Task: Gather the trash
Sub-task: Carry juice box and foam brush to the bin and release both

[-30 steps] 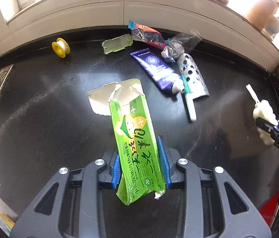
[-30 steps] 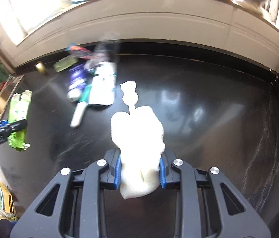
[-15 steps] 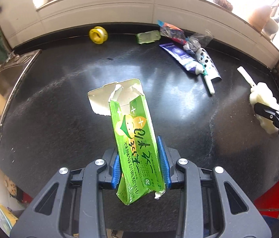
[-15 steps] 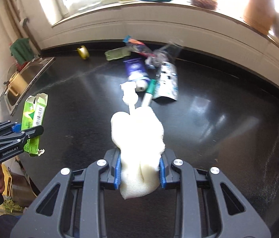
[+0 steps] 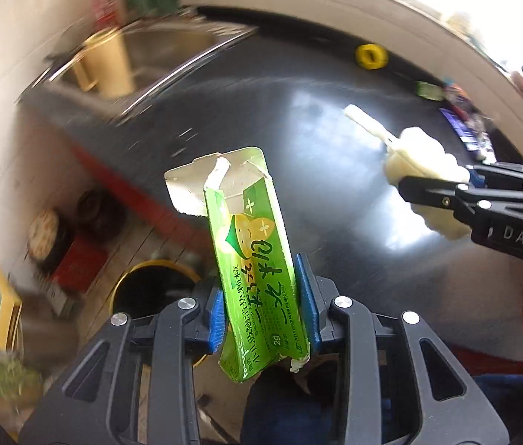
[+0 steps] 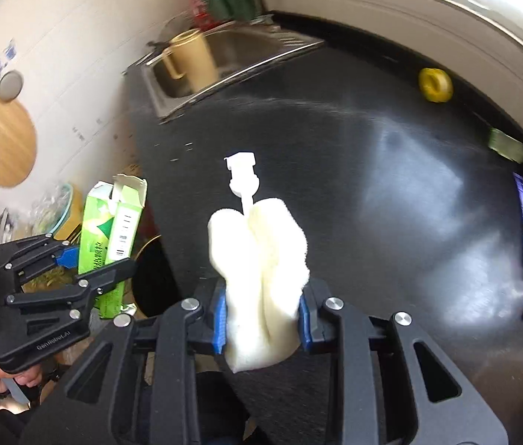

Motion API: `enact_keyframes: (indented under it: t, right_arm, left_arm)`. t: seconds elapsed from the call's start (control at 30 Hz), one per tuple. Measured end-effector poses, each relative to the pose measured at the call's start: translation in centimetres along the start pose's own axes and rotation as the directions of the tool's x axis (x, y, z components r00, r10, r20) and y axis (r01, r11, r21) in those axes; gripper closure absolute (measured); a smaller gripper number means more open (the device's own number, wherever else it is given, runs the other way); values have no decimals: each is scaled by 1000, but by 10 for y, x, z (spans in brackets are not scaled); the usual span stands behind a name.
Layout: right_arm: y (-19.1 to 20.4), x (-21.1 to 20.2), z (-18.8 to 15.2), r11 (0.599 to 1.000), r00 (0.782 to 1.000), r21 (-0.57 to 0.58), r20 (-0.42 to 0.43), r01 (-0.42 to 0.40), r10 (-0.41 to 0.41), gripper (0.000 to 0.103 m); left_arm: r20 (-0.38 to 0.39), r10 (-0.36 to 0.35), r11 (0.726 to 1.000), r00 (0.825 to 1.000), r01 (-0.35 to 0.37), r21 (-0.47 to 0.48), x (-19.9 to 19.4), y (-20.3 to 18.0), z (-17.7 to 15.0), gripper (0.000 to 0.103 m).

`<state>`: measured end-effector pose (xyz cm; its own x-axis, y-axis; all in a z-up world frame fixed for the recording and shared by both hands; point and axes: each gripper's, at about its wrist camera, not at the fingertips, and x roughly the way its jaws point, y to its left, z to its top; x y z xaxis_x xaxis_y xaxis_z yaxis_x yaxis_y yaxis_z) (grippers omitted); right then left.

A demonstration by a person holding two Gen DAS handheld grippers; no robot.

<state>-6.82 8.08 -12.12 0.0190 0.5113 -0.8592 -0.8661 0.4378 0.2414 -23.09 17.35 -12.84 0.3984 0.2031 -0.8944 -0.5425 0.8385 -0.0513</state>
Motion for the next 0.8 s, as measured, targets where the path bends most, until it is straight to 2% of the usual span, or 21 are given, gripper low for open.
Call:
enact_keyframes:
  t: [0.17,0.33,0.47,0.6,0.8]
  right_arm:
    - [93,54,18,979,989,-165,-101,-123,107,74]
    - [150,110,26,958,969,-216,-203,-187,143,72]
    - [175,155,28,958,954,-218,-270,-188,126,72]
    - [189,192,29,956,944,-236,-315,-176,96,72]
    - [191,217,33,958,937,-239,-344,-156,67,67]
  left_arm:
    - [-45,47,986,998,-53,-157,2,74,-49,70]
    - [-63,50,963,997,-65,-261,19,131,-83,70]
    - [-77,29,953,997,-51,-298,45,161,-98,69]
    - [-100,6,943,995,-39,-329,72,173,-103,69]
    - [-115,-16,938,993,-25,-346,93,185,-106,67]
